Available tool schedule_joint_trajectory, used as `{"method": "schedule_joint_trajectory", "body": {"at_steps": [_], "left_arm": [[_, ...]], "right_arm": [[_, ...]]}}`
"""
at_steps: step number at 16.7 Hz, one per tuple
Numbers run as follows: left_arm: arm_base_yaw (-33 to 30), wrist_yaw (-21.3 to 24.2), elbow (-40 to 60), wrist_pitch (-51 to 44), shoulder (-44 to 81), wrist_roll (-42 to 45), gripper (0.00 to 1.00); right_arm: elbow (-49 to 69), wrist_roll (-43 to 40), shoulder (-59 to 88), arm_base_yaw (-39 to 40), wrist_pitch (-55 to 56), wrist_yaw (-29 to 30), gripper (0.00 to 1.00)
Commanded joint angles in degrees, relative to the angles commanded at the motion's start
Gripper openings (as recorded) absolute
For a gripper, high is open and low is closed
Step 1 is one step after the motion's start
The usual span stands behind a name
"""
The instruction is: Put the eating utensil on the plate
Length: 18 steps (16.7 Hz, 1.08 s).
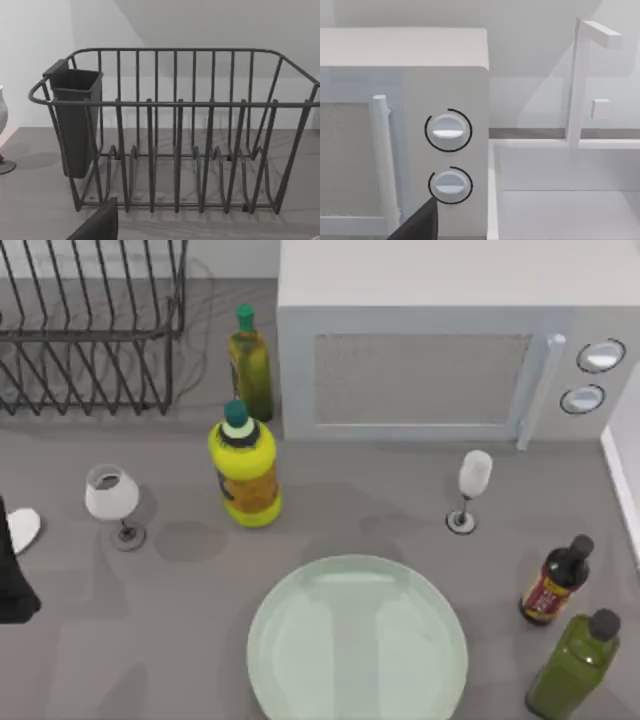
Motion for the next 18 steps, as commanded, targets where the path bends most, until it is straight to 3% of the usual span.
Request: {"method": "schedule_joint_trajectory", "body": {"at_steps": [4, 8, 18], "left_arm": [[0.46, 0.14, 1.76, -1.56, 1.87, 1.55, 1.0], [2.84, 0.6, 10.39, -9.97, 12.84, 9.41, 1.0], [11.02, 1.41, 45.63, -43.06, 67.13, 43.17, 1.0]], "right_arm": [[0.0, 0.0, 0.0, 0.0, 0.0, 0.0, 1.0], [0.0, 0.0, 0.0, 0.0, 0.0, 0.0, 1.0], [0.0, 0.0, 0.0, 0.0, 0.0, 0.0, 1.0]]}}
